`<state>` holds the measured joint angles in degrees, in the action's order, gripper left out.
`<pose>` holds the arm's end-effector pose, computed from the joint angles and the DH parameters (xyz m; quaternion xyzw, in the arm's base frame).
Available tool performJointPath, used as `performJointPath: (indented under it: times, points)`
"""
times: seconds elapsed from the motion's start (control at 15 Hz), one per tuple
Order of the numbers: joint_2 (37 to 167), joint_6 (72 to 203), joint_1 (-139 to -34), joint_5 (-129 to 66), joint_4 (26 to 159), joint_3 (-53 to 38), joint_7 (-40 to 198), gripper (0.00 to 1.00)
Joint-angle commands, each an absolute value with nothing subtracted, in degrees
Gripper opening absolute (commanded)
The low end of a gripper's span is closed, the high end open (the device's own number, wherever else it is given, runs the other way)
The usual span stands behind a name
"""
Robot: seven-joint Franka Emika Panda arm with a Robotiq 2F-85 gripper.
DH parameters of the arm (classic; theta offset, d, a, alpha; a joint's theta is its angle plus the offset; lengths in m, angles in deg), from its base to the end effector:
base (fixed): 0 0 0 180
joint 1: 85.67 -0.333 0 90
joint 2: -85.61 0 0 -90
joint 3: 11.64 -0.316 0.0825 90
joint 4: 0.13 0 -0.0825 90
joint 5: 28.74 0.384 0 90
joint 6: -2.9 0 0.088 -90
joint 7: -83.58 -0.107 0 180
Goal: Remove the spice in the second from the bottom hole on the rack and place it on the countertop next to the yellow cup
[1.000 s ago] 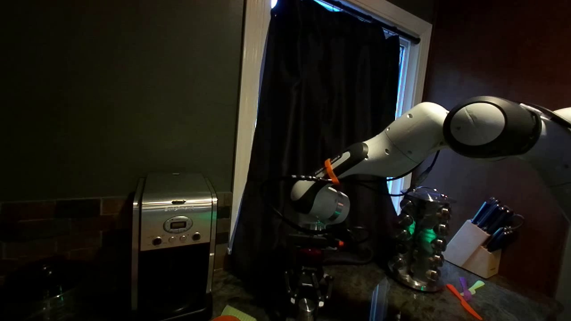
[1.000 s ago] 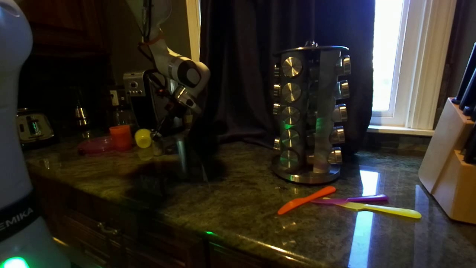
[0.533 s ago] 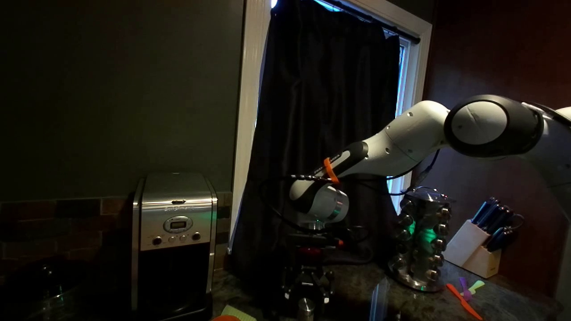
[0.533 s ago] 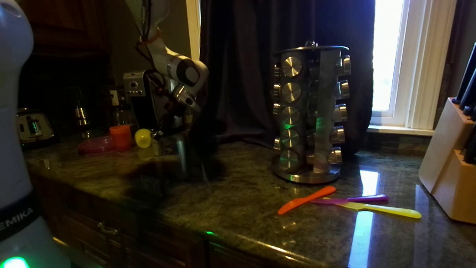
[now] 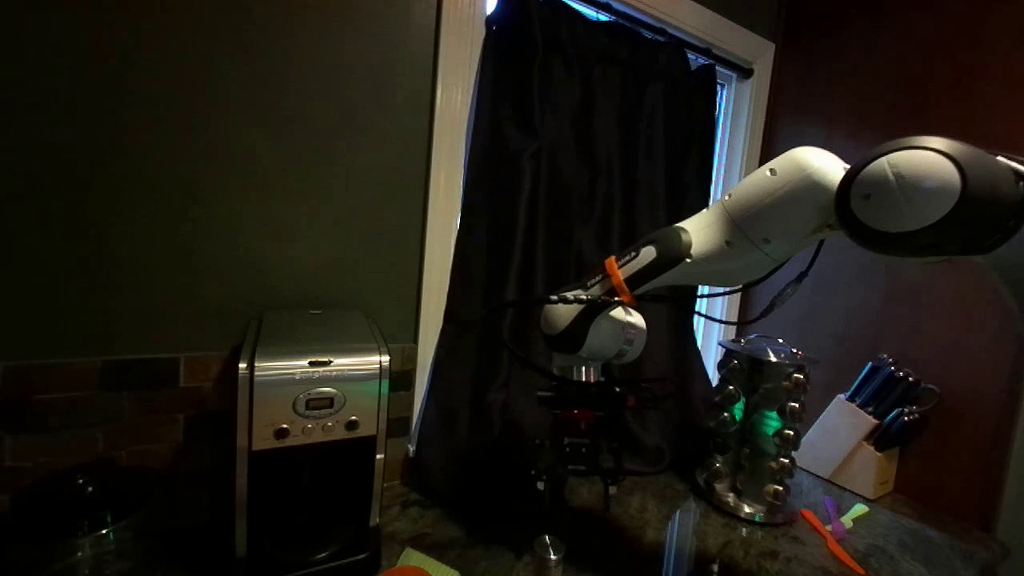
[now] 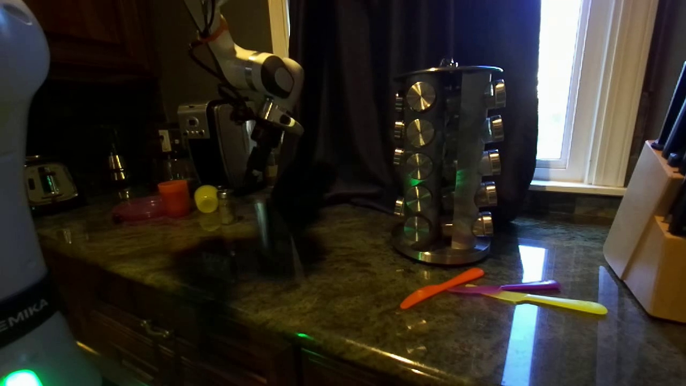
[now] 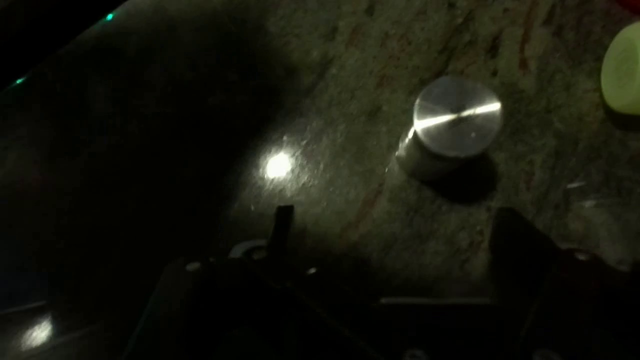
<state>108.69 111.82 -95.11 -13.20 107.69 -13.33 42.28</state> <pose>0.5727 0.1318 0.2725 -0.9208 0.3181 0.2240 0.0269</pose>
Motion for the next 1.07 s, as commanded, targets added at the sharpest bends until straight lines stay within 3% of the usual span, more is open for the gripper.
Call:
performJointPath:
  times: [0.0,0.6,0.67,1.0]
  points:
    - [98.2,117.4,-96.3,-21.5,116.5,-12.0,41.4,1.00]
    - [75.2,134.7,-92.8,-27.1,136.2,-14.3,52.4,1.00]
    - [81.7,131.3,-92.8,-28.3,129.2,-15.2,47.5,1.00]
    - [76.0,132.8,-91.4,-27.9,134.3,-15.5,51.5,1.00]
